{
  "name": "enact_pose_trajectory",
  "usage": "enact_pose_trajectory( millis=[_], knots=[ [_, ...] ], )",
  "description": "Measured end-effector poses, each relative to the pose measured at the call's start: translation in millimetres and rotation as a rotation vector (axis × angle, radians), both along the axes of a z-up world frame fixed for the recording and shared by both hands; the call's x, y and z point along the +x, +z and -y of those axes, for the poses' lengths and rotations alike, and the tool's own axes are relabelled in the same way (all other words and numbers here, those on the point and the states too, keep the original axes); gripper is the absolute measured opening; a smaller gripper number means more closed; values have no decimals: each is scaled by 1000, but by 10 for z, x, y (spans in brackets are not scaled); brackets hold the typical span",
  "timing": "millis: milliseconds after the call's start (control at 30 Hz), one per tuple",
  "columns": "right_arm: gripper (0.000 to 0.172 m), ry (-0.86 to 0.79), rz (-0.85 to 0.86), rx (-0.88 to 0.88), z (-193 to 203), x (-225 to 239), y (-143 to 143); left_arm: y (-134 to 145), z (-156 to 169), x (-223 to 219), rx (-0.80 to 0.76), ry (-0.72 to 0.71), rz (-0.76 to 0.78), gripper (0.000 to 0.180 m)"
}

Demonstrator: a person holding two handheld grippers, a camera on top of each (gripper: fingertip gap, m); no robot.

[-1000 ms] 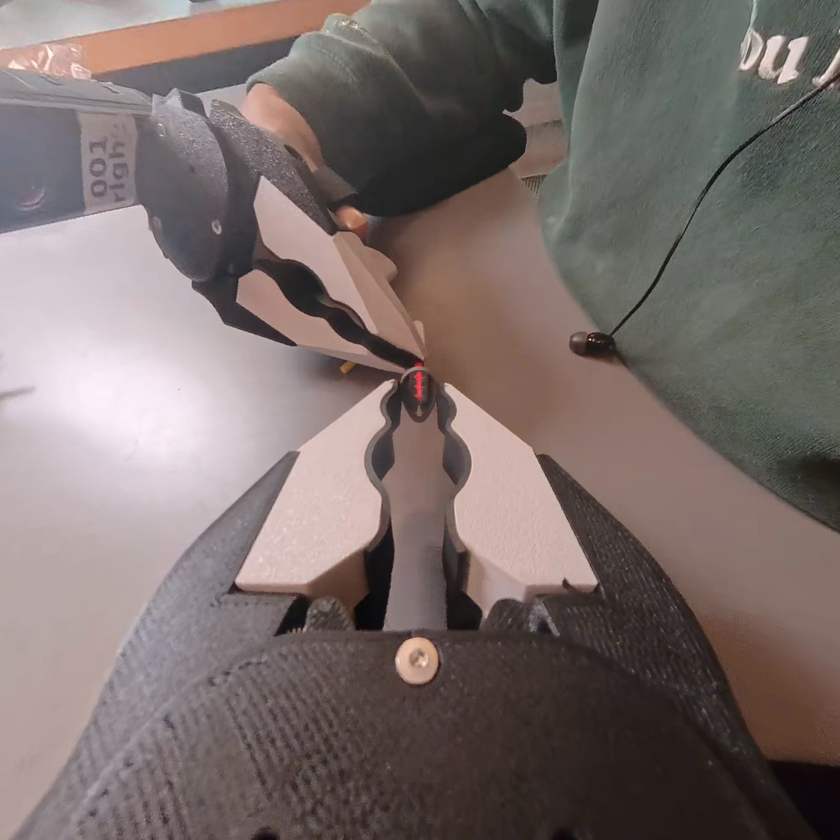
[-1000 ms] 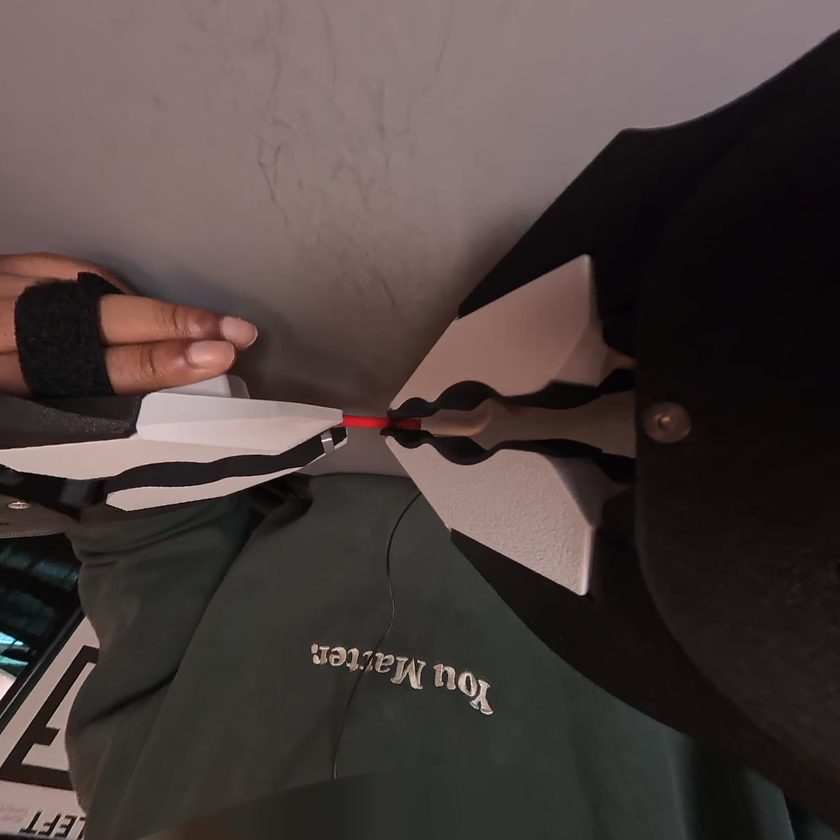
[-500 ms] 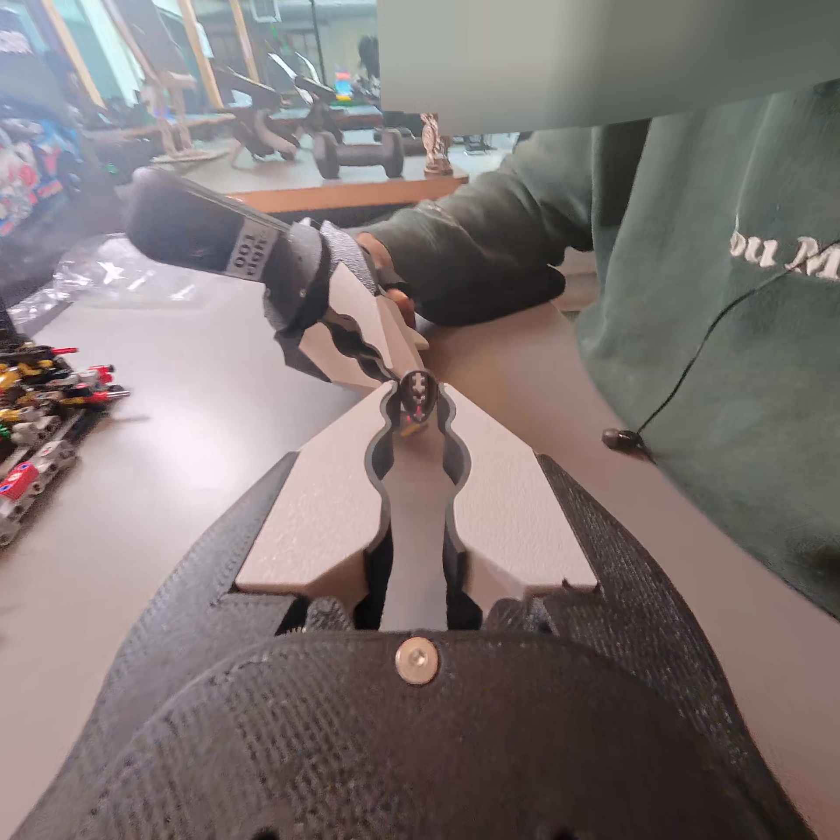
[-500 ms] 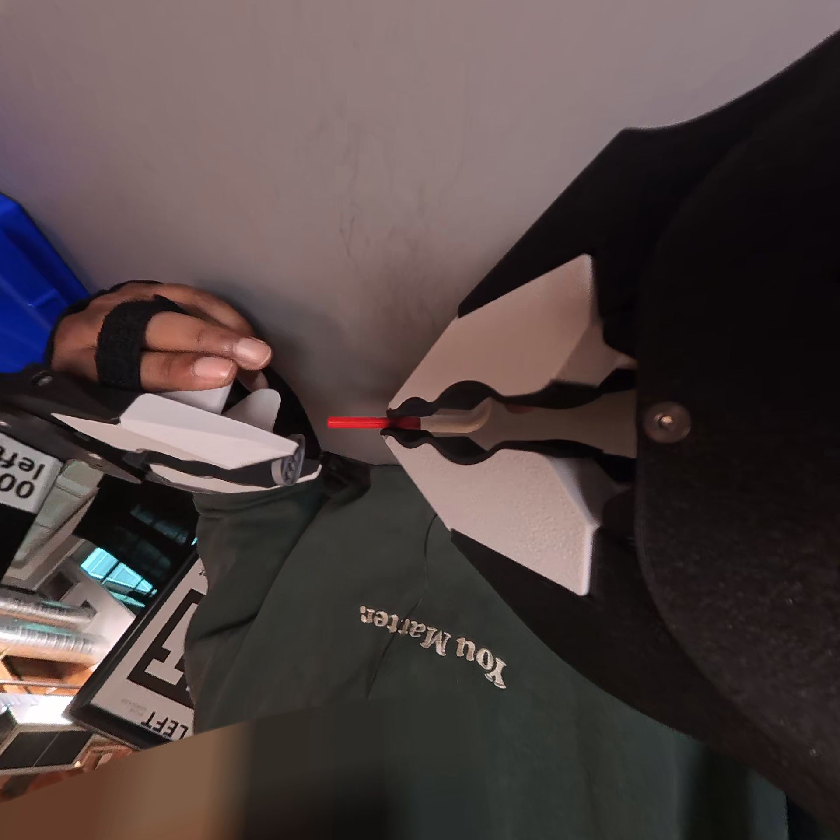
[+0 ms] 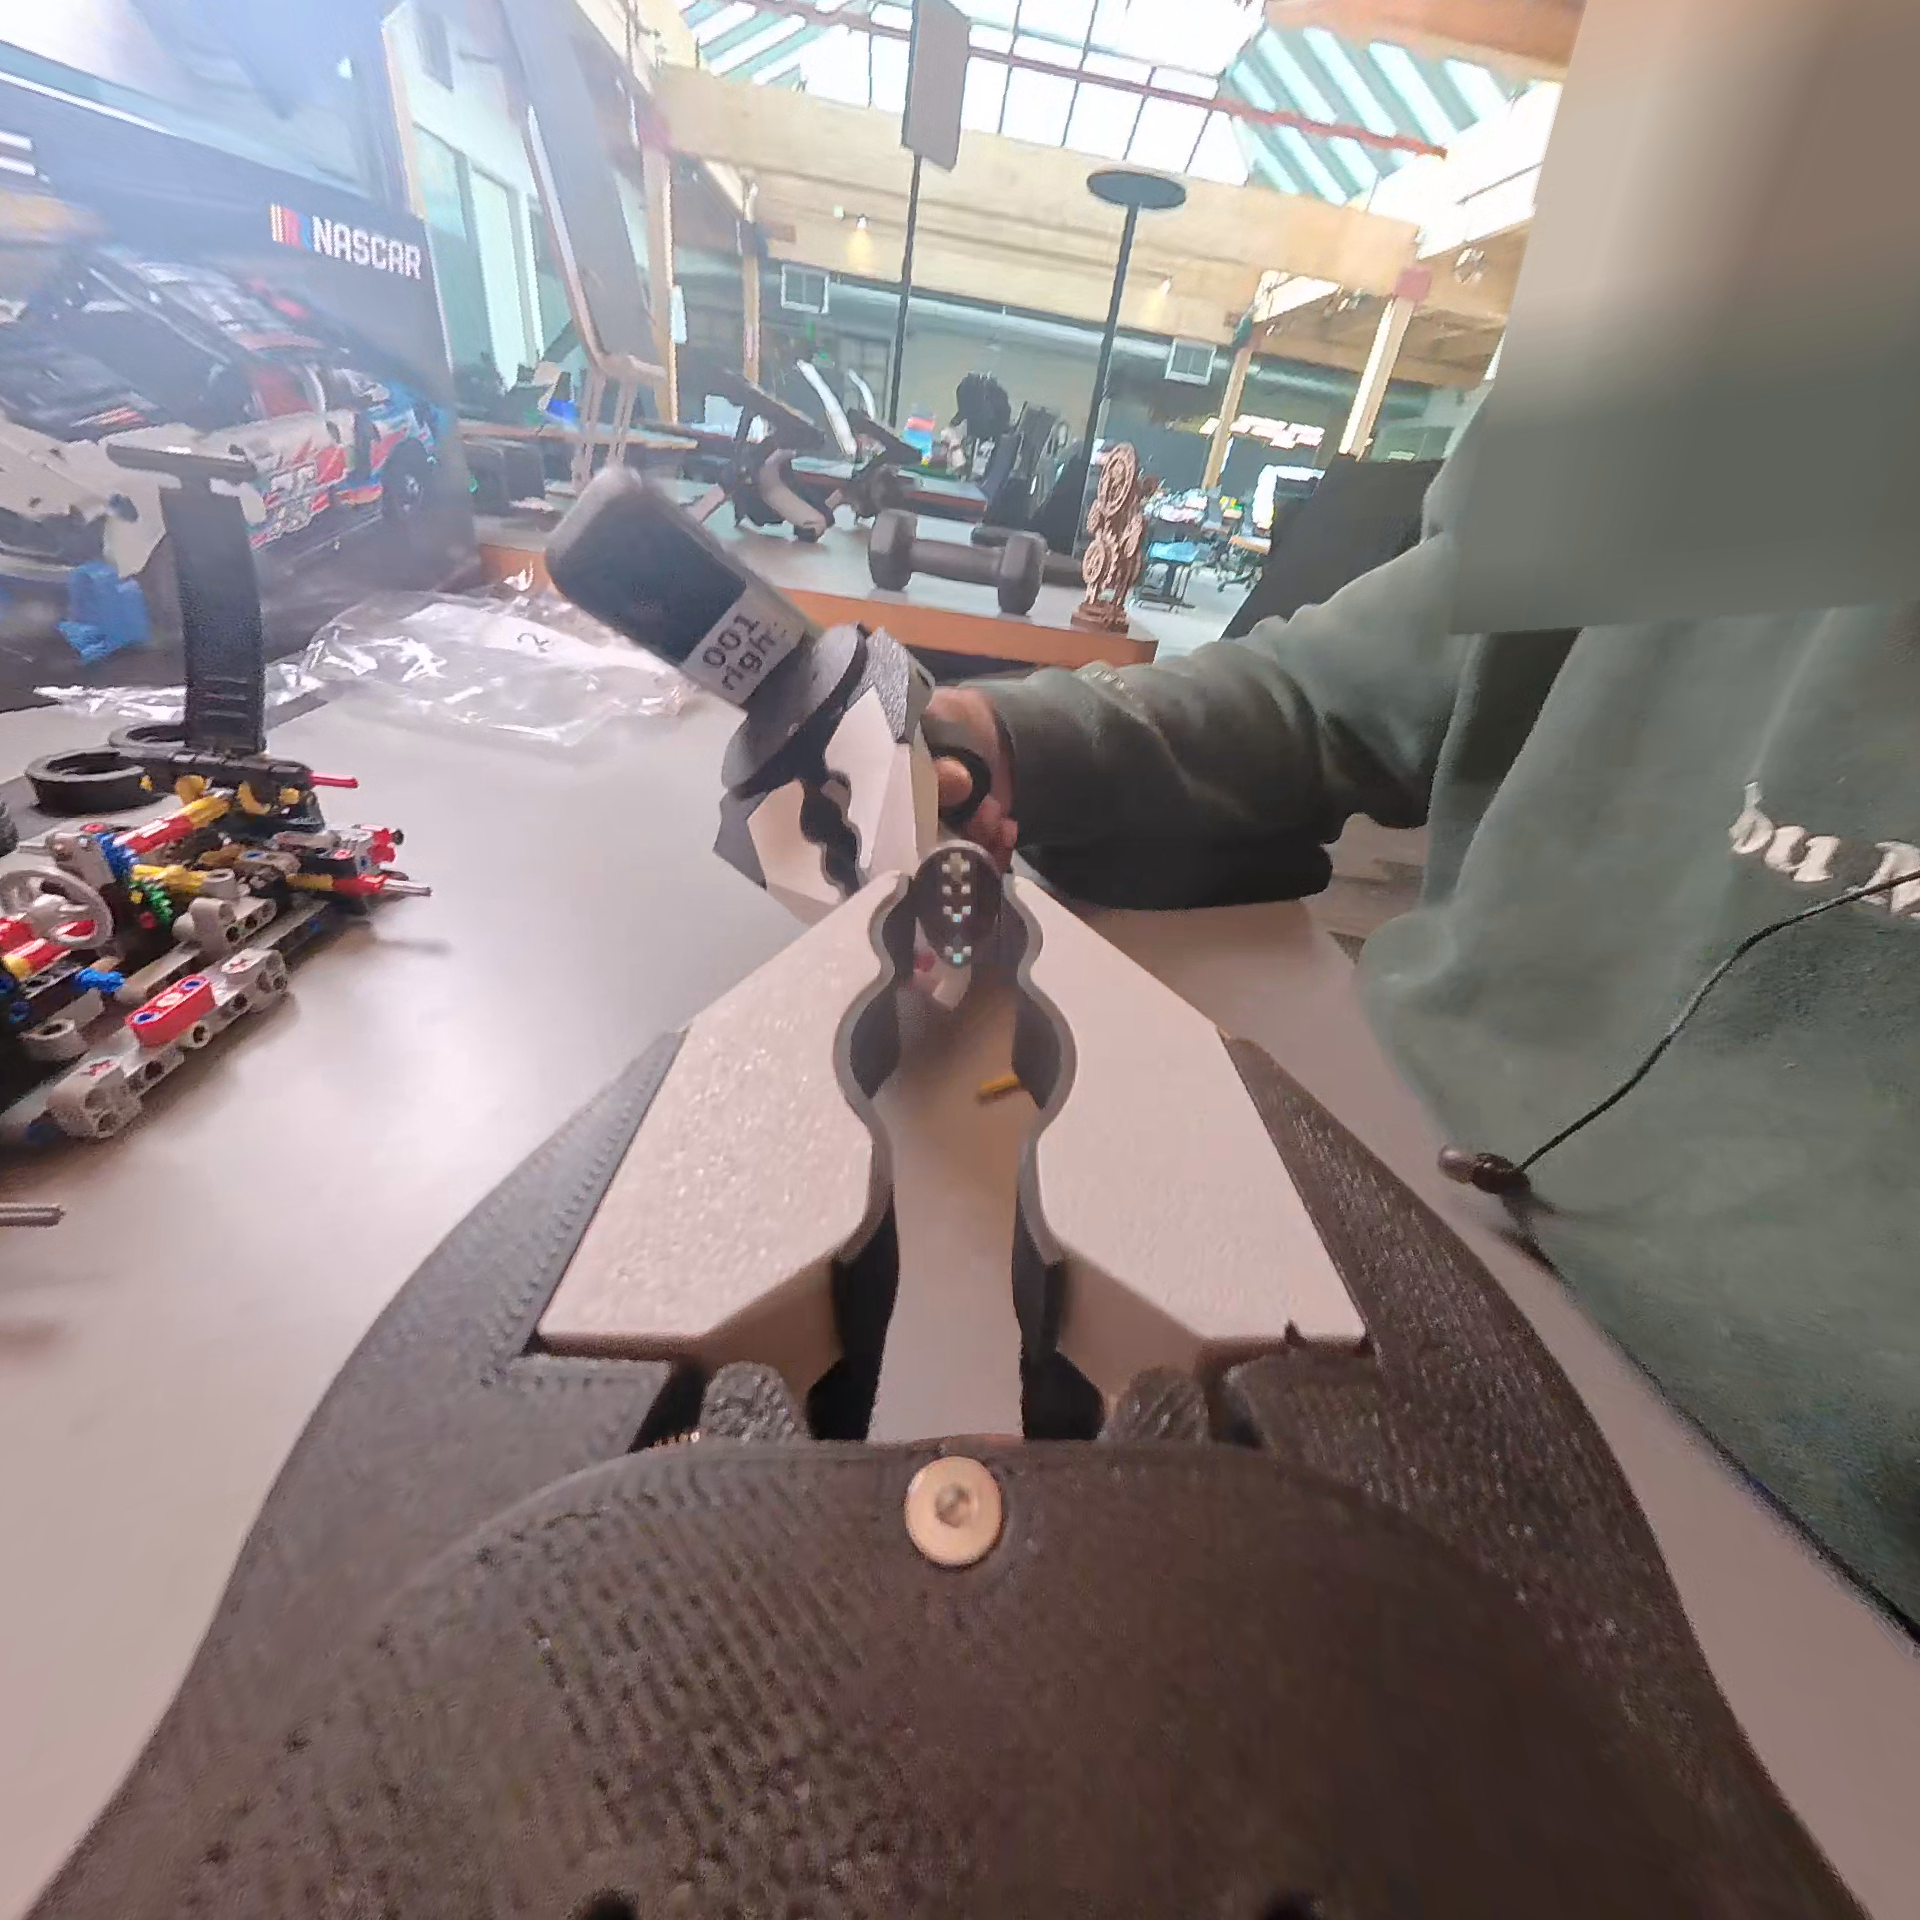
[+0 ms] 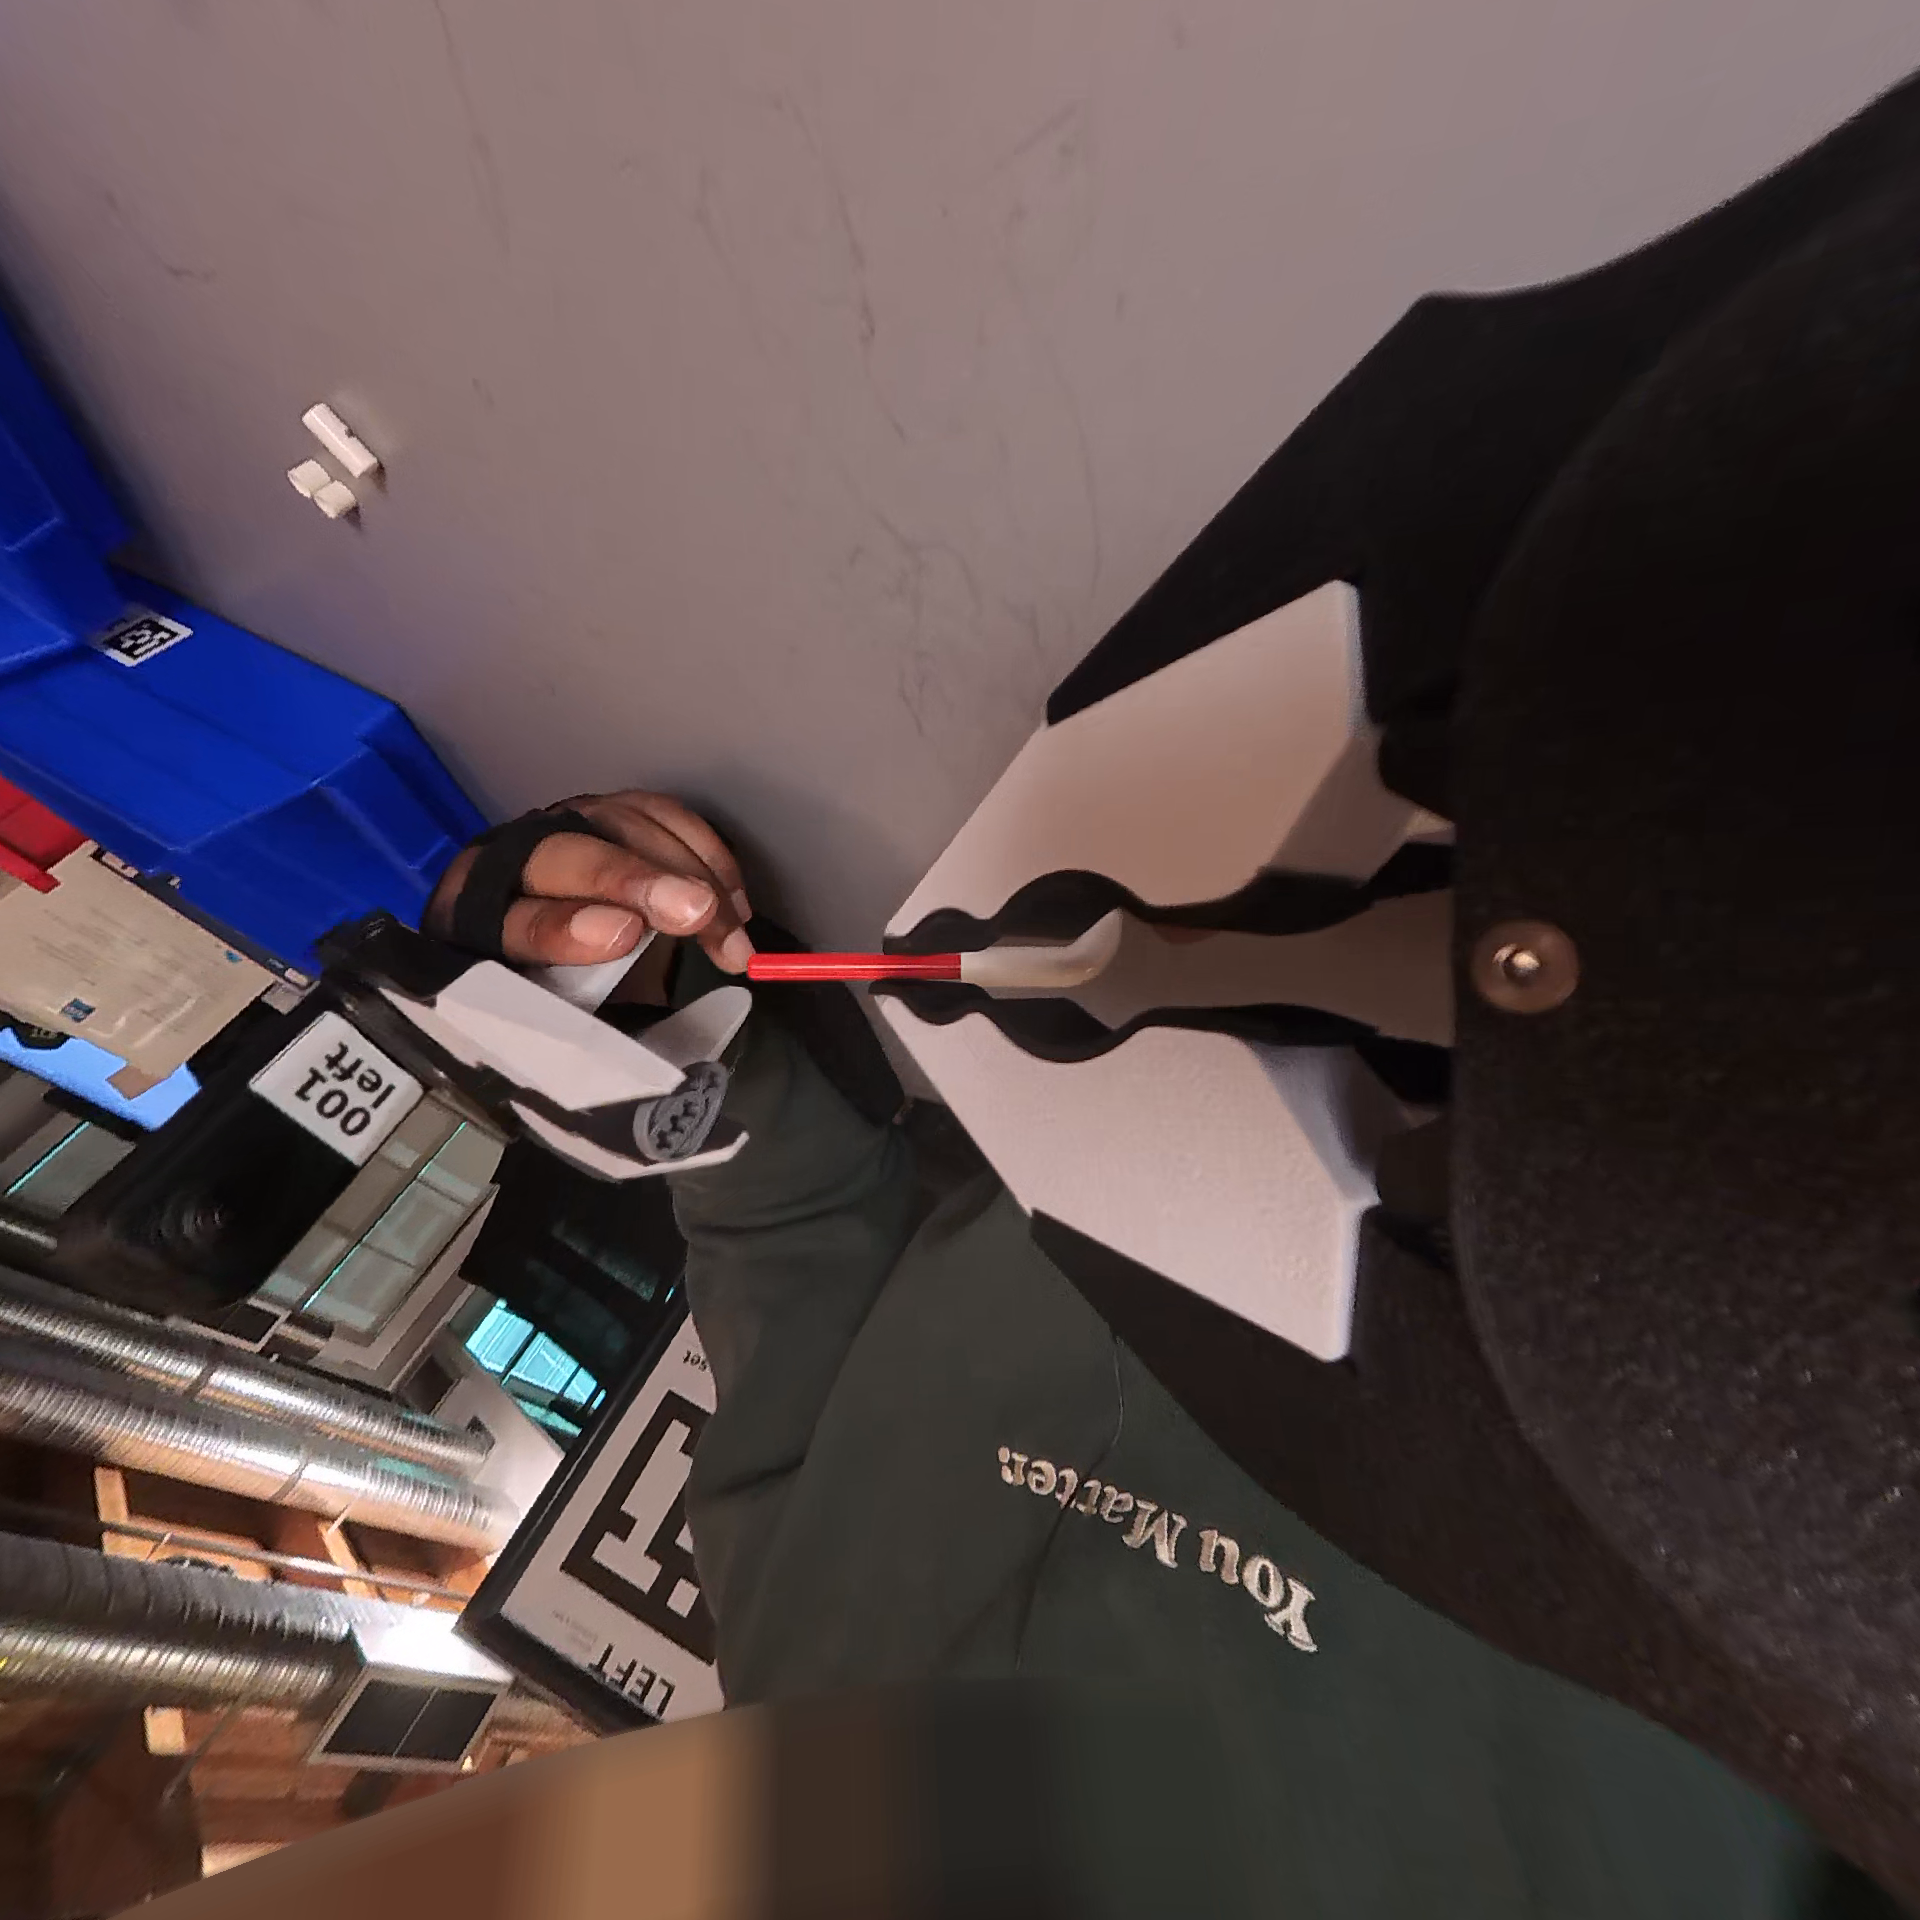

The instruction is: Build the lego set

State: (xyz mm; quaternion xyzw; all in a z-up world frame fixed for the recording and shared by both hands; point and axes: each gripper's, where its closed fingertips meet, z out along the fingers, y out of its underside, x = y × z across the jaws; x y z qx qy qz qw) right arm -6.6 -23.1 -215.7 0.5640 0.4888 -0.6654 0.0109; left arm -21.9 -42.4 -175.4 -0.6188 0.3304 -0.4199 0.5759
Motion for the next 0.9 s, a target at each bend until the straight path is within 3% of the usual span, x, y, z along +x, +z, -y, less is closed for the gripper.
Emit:
enact_pose_trajectory(
  millis=[133,233,400,533,667,900],
  knots=[
    [1,-44,61,140,-236,-36,-62,-106,-83,-15,-26,46,-48,13],
    [1,-99,47,186,-485,-89,62,-157,-132,-36,-39,79,-73,13],
    [1,-310,-84,89,-900,-248,441,-216,-192,-67,-44,125,-118,13],
    [1,-506,-120,-52,-1275,-319,508,-240,-213,-65,-46,139,-137,13],
    [1,-555,-83,-90,-1372,-319,371,-230,-231,-80,-36,163,-148,13],
    [1,-691,172,-4,-1721,-342,-95,-331,-268,-69,-60,180,-191,13]
  ],
)
